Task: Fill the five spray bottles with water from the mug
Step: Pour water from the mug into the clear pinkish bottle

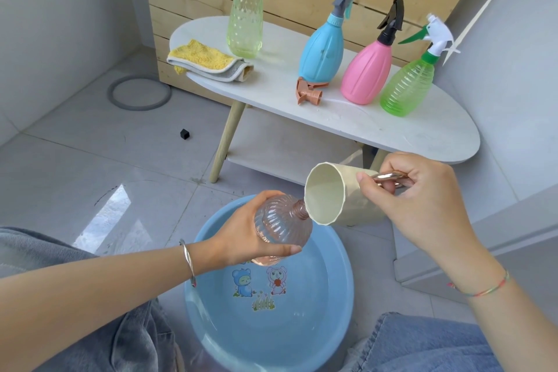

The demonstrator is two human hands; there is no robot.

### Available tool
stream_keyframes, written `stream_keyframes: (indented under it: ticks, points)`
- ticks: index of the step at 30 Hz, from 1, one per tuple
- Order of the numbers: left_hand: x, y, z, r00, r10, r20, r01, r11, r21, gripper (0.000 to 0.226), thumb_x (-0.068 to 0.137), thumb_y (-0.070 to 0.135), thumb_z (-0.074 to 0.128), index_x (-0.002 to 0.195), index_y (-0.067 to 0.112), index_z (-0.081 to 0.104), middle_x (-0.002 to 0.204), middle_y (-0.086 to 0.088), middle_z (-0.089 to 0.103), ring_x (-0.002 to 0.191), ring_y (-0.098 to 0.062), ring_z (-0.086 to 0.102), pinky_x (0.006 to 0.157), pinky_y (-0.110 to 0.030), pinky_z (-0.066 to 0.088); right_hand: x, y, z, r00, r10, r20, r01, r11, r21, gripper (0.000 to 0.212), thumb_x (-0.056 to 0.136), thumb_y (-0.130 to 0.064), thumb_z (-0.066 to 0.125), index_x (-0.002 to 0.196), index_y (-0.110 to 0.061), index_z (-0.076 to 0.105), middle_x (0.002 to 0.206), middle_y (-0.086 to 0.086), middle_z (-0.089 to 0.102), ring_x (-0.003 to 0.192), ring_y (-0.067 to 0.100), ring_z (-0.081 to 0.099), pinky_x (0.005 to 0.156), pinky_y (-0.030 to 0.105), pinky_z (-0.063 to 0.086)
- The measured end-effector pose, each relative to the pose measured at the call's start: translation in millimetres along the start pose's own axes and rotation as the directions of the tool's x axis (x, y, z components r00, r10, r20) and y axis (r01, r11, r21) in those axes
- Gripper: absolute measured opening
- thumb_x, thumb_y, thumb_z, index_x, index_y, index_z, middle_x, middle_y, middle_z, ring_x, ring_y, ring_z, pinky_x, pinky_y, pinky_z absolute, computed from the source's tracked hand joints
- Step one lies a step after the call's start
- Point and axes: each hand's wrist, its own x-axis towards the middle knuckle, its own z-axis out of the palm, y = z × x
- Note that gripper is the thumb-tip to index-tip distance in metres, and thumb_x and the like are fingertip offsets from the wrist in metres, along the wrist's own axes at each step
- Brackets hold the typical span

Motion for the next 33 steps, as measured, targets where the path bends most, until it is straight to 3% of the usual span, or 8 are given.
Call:
stream_keyframes:
  ticks: [7,16,27,33]
  points:
    - [-0.6,0.5,-0.1,1.000,0.001,0.005,-0.001,1.000,0.002,0.084,0.051,0.055,0.089,0.124,0.039,0.050,0.118,0.018,0.064,0.113,-0.006,0.060,0.101,-0.039,0.049,1.0,0.6,1.1,0.999,-0.046,0.004,0.046,0.998,-0.033,0.038,0.073,-0.026,0.067,0.052,-0.008,0.041,0.052,0.003,0.044,0.061,0.022,0.044,0.054,0.018,0.030]
    - [-1.4,0.6,0.3,1.000,-0.007,0.006,0.007,1.000,-0.005,0.084,0.050,0.055,0.088,0.124,0.041,0.049,0.117,0.023,0.062,0.113,-0.001,0.059,0.098,-0.027,0.048,2.0,0.3,2.2,0.993,-0.121,0.007,0.121,0.990,-0.075,0.039,0.074,-0.026,0.067,0.052,-0.008,0.040,0.054,0.002,0.043,0.061,0.024,0.043,0.058,0.027,0.035]
    - [-1.7,-0.7,0.0,1.000,-0.011,0.002,0.011,1.000,0.009,0.087,0.049,0.057,0.087,0.125,0.039,0.049,0.118,0.022,0.062,0.115,-0.001,0.057,0.099,-0.023,0.045,3.7,-0.3,4.3,0.972,-0.232,0.019,0.233,0.964,-0.126,0.038,0.077,-0.032,0.061,0.054,-0.010,0.040,0.053,-0.002,0.039,0.061,0.019,0.037,0.061,0.025,0.031]
    - [-2.0,-0.5,0.7,1.000,-0.016,0.005,0.015,1.000,0.010,0.085,0.049,0.057,0.087,0.124,0.041,0.049,0.118,0.023,0.061,0.115,0.001,0.056,0.096,-0.019,0.044,4.3,0.9,5.4,0.955,-0.295,0.021,0.294,0.940,-0.173,0.037,0.079,-0.032,0.059,0.054,-0.012,0.040,0.054,-0.003,0.036,0.060,0.015,0.032,0.067,0.014,0.030]
